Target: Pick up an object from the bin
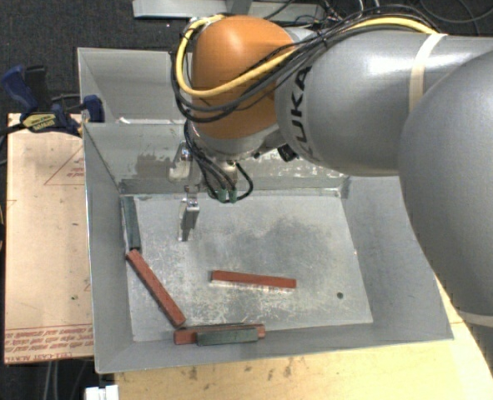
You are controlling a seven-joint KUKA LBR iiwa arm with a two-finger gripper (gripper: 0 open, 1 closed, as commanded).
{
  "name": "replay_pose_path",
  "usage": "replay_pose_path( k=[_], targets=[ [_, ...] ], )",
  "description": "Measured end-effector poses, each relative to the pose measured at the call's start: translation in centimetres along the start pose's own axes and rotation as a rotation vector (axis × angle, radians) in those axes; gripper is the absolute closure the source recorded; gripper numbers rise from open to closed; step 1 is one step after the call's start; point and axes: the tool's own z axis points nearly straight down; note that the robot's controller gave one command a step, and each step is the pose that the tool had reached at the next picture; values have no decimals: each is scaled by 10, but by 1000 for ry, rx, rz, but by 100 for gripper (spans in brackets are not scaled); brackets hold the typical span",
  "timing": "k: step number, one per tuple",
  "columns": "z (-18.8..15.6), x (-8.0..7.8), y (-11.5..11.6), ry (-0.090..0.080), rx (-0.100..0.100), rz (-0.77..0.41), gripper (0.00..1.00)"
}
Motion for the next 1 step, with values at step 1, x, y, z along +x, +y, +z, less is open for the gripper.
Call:
replay_pose_path(
  k=[1],
  targets=[
    [30, 47, -20, -5, -2, -12, 0]
  ],
)
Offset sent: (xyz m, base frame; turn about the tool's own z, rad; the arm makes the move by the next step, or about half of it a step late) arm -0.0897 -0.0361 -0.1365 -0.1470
